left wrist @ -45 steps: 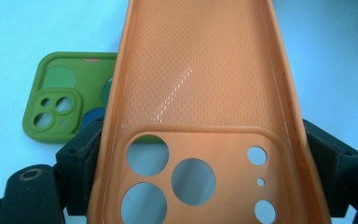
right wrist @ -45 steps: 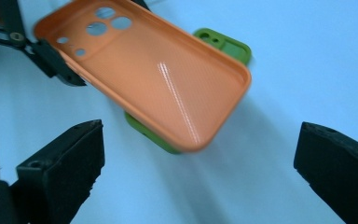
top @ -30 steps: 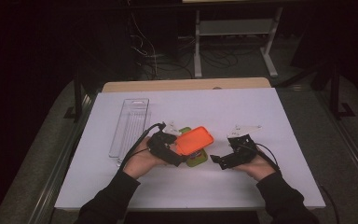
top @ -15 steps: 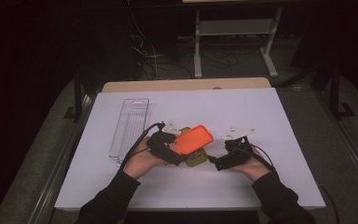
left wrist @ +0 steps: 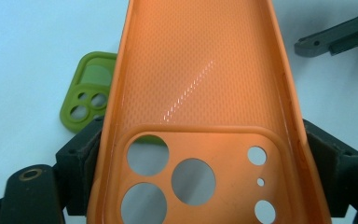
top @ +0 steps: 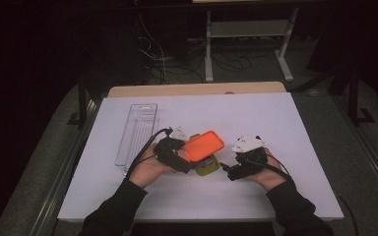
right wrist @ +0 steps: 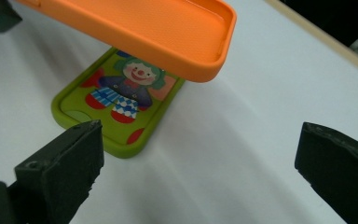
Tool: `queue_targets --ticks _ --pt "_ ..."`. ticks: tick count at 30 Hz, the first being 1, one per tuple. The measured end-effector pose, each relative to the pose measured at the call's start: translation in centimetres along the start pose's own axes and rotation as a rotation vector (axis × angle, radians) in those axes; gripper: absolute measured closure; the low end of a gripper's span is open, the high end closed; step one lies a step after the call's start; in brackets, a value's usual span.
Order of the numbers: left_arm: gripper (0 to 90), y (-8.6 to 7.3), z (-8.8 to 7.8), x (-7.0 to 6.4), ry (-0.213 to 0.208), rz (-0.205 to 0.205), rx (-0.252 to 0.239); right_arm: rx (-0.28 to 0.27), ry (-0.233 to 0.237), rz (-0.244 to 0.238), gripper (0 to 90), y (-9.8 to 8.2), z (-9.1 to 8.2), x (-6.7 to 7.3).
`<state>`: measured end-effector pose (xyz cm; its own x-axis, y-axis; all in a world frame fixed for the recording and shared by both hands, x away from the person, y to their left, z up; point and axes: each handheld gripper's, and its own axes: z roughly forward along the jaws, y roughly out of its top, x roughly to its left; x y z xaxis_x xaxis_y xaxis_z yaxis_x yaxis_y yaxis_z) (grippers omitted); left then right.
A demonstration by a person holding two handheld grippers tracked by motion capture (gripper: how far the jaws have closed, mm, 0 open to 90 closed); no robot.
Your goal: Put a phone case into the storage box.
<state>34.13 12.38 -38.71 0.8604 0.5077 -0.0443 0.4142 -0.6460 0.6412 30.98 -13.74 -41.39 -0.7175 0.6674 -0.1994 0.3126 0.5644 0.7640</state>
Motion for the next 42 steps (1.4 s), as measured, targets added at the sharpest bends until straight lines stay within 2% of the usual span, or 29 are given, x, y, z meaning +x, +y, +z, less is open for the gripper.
queue_targets --ticks 3,4,5,6,8,9,10,12,13,14,15,16,17,19,21,22,24,28,30,31,32,35,37,38,39,41,42 --pt "15.8 0.1 -0.1 0.1 -0.008 -0.007 -0.011 0.000 -0.016 -0.028 0.5 0.0 -0.1 0.1" --pt "15.8 0.0 0.1 0.0 -0.009 -0.034 -0.027 -0.002 -0.017 -0.032 0.5 0.0 -0.1 0.1" --pt "15.7 0.0 -0.1 0.2 -0.005 -0.007 -0.004 -0.005 -0.023 -0.042 0.5 0.0 0.0 0.1" --pt "15.7 0.0 -0.1 0.0 -0.005 -0.018 -0.017 -0.001 -0.044 -0.070 0.5 0.0 0.0 0.3" --pt "15.7 0.0 -0.1 0.1 -0.011 -0.019 -0.017 0.007 -0.057 -0.119 0.5 0.1 0.1 0.5" --pt "15.7 0.0 -0.1 0.1 -0.011 -0.019 -0.017 0.007 -0.057 -0.119 0.5 0.1 0.1 0.5" --pt "15.7 0.0 -0.1 0.1 -0.008 -0.025 -0.018 0.007 -0.075 -0.147 0.5 0.1 0.1 0.6" --pt "15.7 0.0 -0.2 0.1 -0.005 -0.027 -0.016 0.003 -0.084 -0.159 0.5 0.1 0.1 0.7" --pt "15.7 0.0 -0.2 0.1 -0.005 -0.021 -0.011 0.005 -0.094 -0.177 0.5 0.1 0.1 0.8" --pt "15.7 0.0 -0.2 0.1 -0.008 -0.019 -0.012 0.006 -0.116 -0.215 0.5 0.1 0.1 0.9" --pt "15.7 0.0 -0.3 0.2 -0.006 -0.016 -0.010 0.006 -0.116 -0.215 0.5 0.1 0.1 0.9" --pt "15.8 0.0 -0.3 0.2 0.000 -0.012 -0.012 -0.004 -0.136 -0.244 0.5 0.2 0.1 1.0" --pt "15.8 0.0 -0.3 0.2 0.000 -0.012 -0.012 -0.003 -0.144 -0.250 0.5 0.2 0.0 1.1" --pt "15.8 0.0 -0.4 0.2 -0.002 0.000 -0.010 -0.008 -0.178 -0.316 0.5 0.2 0.0 1.3" --pt "15.8 0.0 -0.5 0.3 -0.002 -0.001 -0.010 -0.006 -0.188 -0.330 0.5 0.2 0.0 1.3" --pt "15.8 0.0 -0.5 0.2 -0.002 -0.010 -0.015 -0.006 -0.205 -0.369 0.5 0.1 0.0 1.4" --pt "15.8 -0.1 -0.6 0.2 0.002 -0.007 -0.018 -0.007 -0.212 -0.378 0.5 0.1 0.0 1.5" --pt "15.8 0.0 -0.5 0.1 -0.004 -0.009 -0.018 -0.014 -0.245 -0.446 0.5 0.3 -0.1 1.8" --pt "15.8 0.0 -0.5 0.1 -0.005 -0.002 -0.015 -0.020 -0.251 -0.452 0.5 0.3 -0.2 1.9" --pt "15.8 0.0 -0.4 0.0 -0.001 -0.002 -0.018 -0.029 -0.275 -0.469 0.5 0.3 -0.2 2.0" --pt "15.8 0.1 -0.4 0.1 -0.001 0.011 -0.017 -0.031 -0.280 -0.487 0.5 0.3 -0.2 1.9" --pt "15.8 0.1 -0.5 0.1 0.001 0.012 -0.013 -0.026 -0.309 -0.555 0.5 0.4 -0.2 1.8" --pt "15.8 0.1 -0.4 0.1 -0.004 0.001 -0.024 -0.035 -0.312 -0.545 0.5 0.4 -0.2 2.0" --pt "15.8 0.1 -0.4 0.0 -0.004 -0.013 -0.035 -0.035 -0.316 -0.559 0.5 0.3 -0.1 2.1" --pt "15.8 0.1 -0.4 0.0 -0.002 -0.014 -0.035 -0.037 -0.328 -0.606 0.5 0.3 0.0 2.2" --pt "15.8 0.1 -0.4 -0.1 -0.001 -0.014 -0.035 -0.034 -0.337 -0.623 0.5 0.3 0.0 2.3" --pt "15.8 0.1 -0.4 -0.2 0.000 -0.016 -0.040 -0.035 -0.364 -0.661 0.5 0.1 0.1 2.7"
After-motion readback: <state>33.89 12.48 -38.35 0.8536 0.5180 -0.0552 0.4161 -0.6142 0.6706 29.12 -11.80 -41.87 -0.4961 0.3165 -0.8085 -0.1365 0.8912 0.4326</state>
